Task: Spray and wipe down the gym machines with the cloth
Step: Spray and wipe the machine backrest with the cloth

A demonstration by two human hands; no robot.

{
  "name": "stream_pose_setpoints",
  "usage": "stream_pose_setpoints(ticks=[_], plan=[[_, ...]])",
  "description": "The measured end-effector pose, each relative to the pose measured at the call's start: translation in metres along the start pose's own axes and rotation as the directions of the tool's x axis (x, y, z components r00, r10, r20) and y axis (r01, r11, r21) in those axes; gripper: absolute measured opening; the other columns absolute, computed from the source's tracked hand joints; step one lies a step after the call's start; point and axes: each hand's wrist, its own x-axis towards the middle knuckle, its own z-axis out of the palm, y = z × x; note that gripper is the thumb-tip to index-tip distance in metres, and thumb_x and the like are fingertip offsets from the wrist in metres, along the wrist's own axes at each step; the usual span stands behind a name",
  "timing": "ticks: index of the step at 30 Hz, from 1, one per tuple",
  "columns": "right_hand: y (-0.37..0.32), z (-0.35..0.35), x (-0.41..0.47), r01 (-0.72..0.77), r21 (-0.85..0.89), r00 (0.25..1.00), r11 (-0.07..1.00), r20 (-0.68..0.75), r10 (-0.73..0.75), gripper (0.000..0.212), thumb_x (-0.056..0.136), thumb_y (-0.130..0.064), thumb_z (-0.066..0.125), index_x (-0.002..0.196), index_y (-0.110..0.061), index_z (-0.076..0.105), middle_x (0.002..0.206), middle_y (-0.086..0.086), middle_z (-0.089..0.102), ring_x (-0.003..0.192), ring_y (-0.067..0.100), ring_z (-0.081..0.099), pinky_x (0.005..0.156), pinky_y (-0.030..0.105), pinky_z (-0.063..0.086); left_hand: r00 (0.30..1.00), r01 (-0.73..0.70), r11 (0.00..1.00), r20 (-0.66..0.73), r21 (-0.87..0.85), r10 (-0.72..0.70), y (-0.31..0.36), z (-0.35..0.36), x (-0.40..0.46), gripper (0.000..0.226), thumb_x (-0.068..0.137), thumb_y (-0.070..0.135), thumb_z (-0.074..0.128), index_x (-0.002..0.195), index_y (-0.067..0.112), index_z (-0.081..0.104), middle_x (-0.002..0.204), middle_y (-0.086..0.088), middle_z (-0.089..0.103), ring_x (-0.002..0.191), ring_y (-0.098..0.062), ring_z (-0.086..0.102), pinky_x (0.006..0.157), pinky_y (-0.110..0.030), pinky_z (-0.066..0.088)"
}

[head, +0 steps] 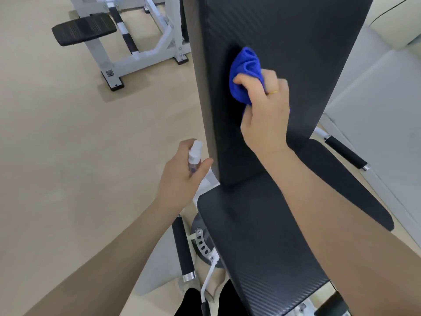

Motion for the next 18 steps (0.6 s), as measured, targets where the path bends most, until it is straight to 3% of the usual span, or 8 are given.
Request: stream_pose_setpoints(ticks=[3,7,9,11,14,16,18], plan=[[0.011,0.011,-0.055,0.095,-0.035,0.981,0.995,0.174,-0.088,0.048,0.067,0.005,0.034,0.104,-0.021,0.050,0.099,0.010,0.063,0.072,0.033,0.051,0.059,0.038,0.047,0.999,-0.048,0.999,-0.011,-0.009,0.047,0.001,0.002,-0.003,0.015,0.089,0.031,0.048,0.103,0.032,0.042,0.072,-0.001,0.056,0.061,-0.007,0.049,0.059,-0.010,0.037],[0.018,0.006,-0.087,0.137,-0.017,0.908,0.990,0.401,-0.119,0.056,0.054,0.015,0.061,0.102,-0.015,0.065,0.096,0.011,0.064,0.068,0.032,0.053,0.053,0.038,0.051,0.997,-0.074,0.997,0.002,-0.018,0.074,0.006,0.010,-0.007,0.020,0.087,0.019,0.042,0.106,0.028,0.044,0.079,0.010,0.050,0.064,-0.002,0.046,0.060,-0.011,0.037],[0.019,-0.007,-0.066,0.152,-0.003,0.916,0.988,0.375,-0.140,0.051,0.061,0.012,0.052,0.103,-0.013,0.066,0.098,0.011,0.063,0.069,0.032,0.052,0.053,0.035,0.051,0.997,-0.076,0.997,-0.022,-0.026,0.075,0.008,0.015,-0.008,0.022,0.092,0.017,0.042,0.114,0.021,0.047,0.083,0.013,0.049,0.069,-0.002,0.049,0.066,-0.019,0.039],[0.022,-0.021,-0.025,0.047,0.014,0.972,0.999,0.230,-0.049,0.052,0.067,0.008,0.037,0.107,-0.011,0.065,0.102,0.012,0.062,0.072,0.033,0.051,0.057,0.031,0.047,0.993,-0.105,0.994,-0.060,-0.025,0.104,0.016,0.017,-0.007,0.027,0.093,0.023,0.043,0.119,0.027,0.047,0.086,0.006,0.051,0.075,-0.010,0.052,0.072,-0.025,0.044],[0.025,-0.023,0.014,-0.085,0.045,0.993,0.995,0.085,0.081,0.056,0.064,0.015,0.043,0.110,-0.011,0.063,0.107,0.011,0.060,0.077,0.032,0.049,0.060,0.030,0.042,0.989,-0.140,0.989,-0.042,0.040,0.141,0.029,0.016,-0.004,0.043,0.096,0.020,0.047,0.133,0.040,0.037,0.083,0.008,0.052,0.076,-0.007,0.050,0.073,-0.010,0.039],[0.027,-0.014,-0.004,-0.052,0.037,0.990,0.998,0.135,0.047,0.056,0.065,0.013,0.043,0.111,-0.015,0.059,0.106,0.011,0.060,0.075,0.031,0.049,0.058,0.030,0.042,0.987,-0.161,0.983,-0.004,0.090,0.162,0.035,0.013,-0.002,0.049,0.096,0.019,0.047,0.135,0.041,0.027,0.079,0.013,0.049,0.077,-0.001,0.049,0.071,-0.006,0.036],[0.033,-0.005,-0.045,0.014,-0.010,0.962,1.000,0.274,-0.011,0.054,0.065,0.010,0.049,0.110,-0.019,0.052,0.102,0.011,0.061,0.071,0.030,0.050,0.051,0.029,0.044,0.983,-0.179,0.975,-0.004,0.134,0.182,0.036,0.011,0.000,0.050,0.096,0.018,0.045,0.131,0.044,0.020,0.080,0.018,0.046,0.078,0.006,0.048,0.072,-0.003,0.035]])
